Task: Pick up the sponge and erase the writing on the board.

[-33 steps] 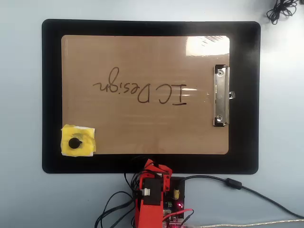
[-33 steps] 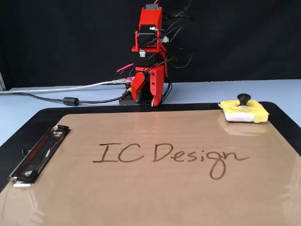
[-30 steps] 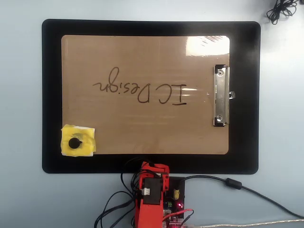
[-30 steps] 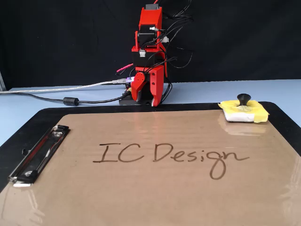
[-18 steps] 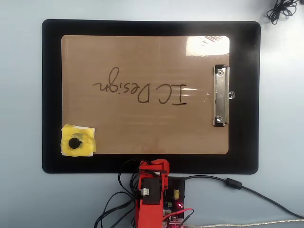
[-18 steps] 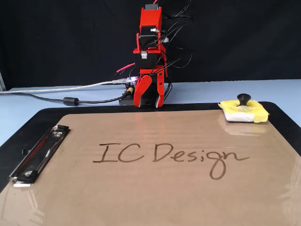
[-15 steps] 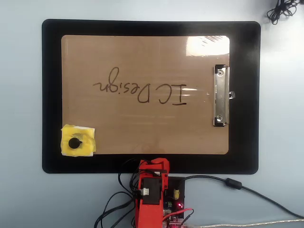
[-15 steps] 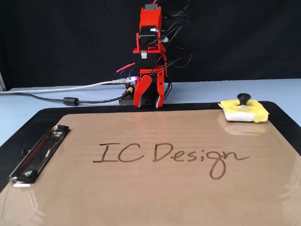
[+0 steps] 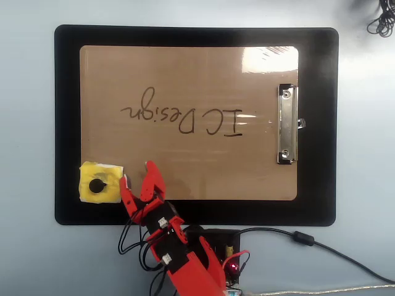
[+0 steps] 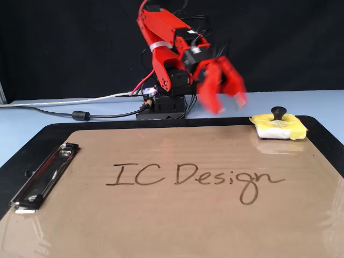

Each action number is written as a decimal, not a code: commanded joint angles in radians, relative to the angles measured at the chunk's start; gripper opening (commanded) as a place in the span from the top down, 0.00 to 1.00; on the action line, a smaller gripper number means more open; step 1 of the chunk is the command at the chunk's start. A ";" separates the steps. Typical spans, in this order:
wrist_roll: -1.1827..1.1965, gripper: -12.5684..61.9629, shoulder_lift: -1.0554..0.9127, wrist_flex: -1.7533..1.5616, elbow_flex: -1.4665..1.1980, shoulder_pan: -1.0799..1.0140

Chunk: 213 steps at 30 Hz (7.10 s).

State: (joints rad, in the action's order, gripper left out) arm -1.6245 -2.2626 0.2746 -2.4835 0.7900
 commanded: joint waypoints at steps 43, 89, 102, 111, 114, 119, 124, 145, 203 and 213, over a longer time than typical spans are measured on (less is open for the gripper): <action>0.092 0.43 0.643 -0.836 -0.008 0.373; 0.497 0.94 0.555 -0.279 0.236 -0.902; 0.535 0.94 0.887 -0.518 0.356 -1.100; 0.380 0.94 0.437 -0.537 -0.144 -1.097; 0.351 0.94 0.666 -0.560 0.086 -1.077; 0.350 0.94 0.945 -0.584 0.388 -1.072; 0.337 0.94 0.607 -0.588 0.043 -1.068; 0.270 0.94 0.368 -0.419 -0.075 -1.000; 0.098 0.94 0.649 -0.617 0.075 -0.893; 0.098 0.94 1.071 -0.611 0.495 -0.865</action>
State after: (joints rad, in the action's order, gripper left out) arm -1.5048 -1.2625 -0.3037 -2.0279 -0.0767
